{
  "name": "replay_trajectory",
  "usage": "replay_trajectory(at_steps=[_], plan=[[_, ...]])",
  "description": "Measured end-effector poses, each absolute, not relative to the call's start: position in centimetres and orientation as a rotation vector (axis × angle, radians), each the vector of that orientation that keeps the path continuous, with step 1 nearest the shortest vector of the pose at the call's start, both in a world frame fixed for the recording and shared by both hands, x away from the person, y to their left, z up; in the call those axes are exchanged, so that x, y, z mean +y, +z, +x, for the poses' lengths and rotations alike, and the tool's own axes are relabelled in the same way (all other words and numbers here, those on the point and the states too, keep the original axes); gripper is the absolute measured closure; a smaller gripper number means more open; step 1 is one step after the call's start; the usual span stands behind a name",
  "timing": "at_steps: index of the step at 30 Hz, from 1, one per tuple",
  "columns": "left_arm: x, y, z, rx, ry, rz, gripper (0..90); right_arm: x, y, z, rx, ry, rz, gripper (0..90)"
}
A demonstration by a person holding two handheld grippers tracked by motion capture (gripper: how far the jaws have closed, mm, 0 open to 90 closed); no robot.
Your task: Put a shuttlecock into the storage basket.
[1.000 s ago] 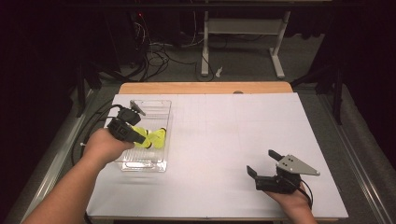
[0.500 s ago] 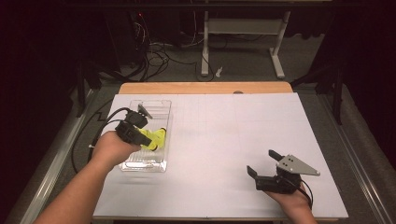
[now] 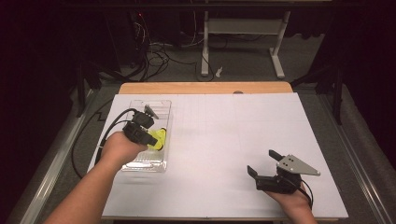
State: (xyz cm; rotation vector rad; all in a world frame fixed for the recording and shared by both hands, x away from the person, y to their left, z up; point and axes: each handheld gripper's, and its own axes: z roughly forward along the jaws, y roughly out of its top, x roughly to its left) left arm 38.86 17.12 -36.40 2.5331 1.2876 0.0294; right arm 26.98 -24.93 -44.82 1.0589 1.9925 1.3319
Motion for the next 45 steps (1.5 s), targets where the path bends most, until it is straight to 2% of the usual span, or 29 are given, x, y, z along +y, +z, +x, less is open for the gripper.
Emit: replay_trajectory(at_steps=[8,45], plan=[[16.6,-36.8,39.1,1.289,0.074,2.517,89.8,-24.9,-44.9,27.0,1.994,1.331,1.061,5.2],[16.7,-38.9,37.1,1.251,-0.057,2.574,89.5,-24.8,-44.9,27.0,1.999,1.326,1.056,5.3]])
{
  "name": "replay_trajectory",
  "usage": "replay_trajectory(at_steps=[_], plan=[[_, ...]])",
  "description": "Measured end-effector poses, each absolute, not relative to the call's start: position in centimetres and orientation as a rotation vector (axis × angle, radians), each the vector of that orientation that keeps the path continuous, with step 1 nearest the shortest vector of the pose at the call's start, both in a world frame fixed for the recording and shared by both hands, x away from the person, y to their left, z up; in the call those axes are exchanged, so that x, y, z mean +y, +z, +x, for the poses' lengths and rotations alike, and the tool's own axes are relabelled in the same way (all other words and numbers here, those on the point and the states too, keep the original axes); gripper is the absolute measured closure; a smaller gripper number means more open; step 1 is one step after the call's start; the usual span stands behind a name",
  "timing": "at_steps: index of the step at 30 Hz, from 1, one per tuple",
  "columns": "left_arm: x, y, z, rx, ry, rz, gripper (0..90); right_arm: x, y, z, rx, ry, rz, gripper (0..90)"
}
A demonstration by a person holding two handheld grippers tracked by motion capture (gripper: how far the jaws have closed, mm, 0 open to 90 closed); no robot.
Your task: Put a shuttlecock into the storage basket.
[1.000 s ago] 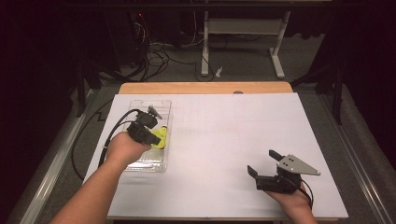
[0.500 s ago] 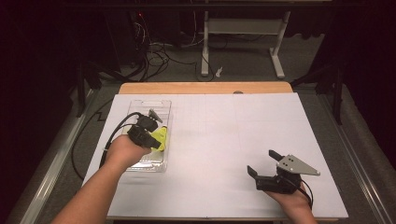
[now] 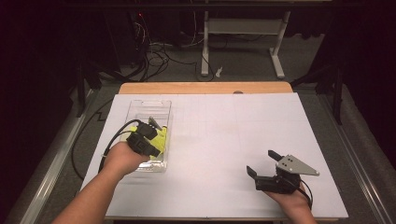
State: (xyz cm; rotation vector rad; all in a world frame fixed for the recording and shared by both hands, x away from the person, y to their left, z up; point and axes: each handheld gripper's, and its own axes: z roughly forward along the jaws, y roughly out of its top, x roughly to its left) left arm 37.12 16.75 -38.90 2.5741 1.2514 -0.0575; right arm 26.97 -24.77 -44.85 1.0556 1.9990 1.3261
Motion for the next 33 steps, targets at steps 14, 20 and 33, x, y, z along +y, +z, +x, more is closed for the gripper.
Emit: replay_trajectory(at_steps=[14,20,33], plan=[[17.42,-39.79,36.57,1.264,-0.098,2.574,88.9,-24.66,-44.93,26.99,2.002,1.322,1.054,5.3],[17.38,-39.84,36.59,1.263,-0.112,2.578,87.6,-24.66,-44.92,26.99,2.001,1.321,1.055,5.3],[17.60,-39.25,36.75,1.283,-0.139,2.554,71.8,-24.70,-44.92,26.98,2.000,1.322,1.058,5.3]])
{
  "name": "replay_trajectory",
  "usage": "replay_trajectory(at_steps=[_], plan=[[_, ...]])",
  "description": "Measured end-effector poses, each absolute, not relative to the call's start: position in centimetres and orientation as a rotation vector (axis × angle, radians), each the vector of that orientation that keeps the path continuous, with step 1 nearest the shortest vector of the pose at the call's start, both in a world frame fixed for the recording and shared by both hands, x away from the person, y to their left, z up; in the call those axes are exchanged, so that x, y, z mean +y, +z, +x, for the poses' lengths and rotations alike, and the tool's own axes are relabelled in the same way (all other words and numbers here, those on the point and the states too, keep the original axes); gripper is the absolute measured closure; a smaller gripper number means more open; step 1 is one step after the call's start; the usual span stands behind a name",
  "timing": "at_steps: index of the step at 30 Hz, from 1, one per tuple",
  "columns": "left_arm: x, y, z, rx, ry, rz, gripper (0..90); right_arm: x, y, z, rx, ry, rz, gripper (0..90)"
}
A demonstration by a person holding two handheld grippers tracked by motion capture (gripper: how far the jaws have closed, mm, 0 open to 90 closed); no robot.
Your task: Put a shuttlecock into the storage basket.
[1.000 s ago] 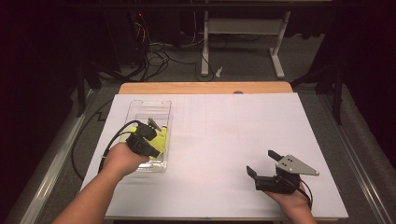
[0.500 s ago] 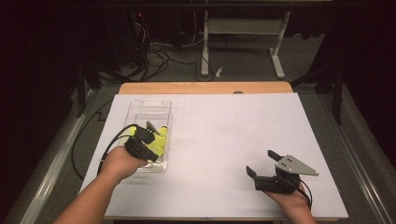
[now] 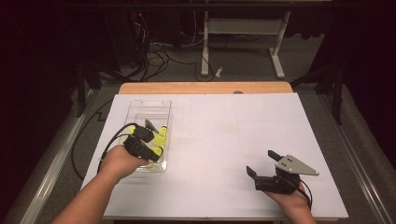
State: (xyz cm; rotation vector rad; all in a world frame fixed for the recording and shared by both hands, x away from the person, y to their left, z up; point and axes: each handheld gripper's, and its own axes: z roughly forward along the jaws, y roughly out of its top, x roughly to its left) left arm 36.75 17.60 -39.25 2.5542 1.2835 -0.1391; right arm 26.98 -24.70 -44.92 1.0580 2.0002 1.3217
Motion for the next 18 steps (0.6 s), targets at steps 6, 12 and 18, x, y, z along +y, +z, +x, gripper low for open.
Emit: replay_trajectory(at_steps=[6,12,18], plan=[[17.54,-38.72,36.81,1.280,-0.145,2.548,66.0,-24.75,-44.94,27.01,1.999,1.321,1.061,5.3],[17.48,-38.56,36.82,1.281,-0.167,2.557,62.9,-24.74,-44.93,27.00,1.999,1.322,1.061,5.3],[17.71,-38.40,36.86,1.296,-0.165,2.546,56.9,-24.75,-44.91,26.97,1.998,1.321,1.060,5.3]])
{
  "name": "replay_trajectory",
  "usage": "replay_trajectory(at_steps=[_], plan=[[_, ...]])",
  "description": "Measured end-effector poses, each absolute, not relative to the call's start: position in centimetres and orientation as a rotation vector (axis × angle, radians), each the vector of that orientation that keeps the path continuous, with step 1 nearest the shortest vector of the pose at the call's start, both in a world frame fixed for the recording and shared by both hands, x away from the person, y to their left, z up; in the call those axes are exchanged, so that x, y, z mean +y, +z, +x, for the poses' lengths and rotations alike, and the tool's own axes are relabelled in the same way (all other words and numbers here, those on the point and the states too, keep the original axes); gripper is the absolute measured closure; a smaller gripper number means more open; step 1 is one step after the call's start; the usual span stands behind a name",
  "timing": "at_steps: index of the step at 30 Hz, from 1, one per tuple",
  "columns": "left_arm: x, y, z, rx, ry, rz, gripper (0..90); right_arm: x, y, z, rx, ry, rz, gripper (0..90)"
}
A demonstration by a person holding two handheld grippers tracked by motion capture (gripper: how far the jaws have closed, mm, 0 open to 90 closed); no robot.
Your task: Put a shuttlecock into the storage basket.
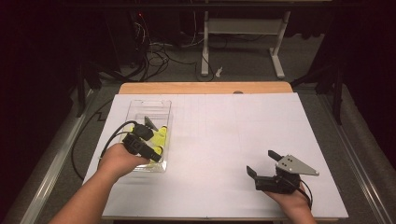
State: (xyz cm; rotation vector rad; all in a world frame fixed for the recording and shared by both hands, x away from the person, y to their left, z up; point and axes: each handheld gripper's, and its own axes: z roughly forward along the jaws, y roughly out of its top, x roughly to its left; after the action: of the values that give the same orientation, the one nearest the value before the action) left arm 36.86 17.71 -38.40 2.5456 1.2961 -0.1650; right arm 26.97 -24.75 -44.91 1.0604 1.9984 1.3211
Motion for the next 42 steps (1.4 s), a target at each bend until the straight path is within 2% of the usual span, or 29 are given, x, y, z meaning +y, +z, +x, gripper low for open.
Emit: replay_trajectory(at_steps=[12,42], plan=[[17.8,-38.3,37.1,1.308,-0.177,2.526,45.9,-24.7,-45.0,27.0,2.001,1.321,1.059,5.3],[18.1,-36.6,36.7,1.342,-0.136,2.520,31.6,-24.6,-45.0,27.1,2.005,1.321,1.059,5.3]])
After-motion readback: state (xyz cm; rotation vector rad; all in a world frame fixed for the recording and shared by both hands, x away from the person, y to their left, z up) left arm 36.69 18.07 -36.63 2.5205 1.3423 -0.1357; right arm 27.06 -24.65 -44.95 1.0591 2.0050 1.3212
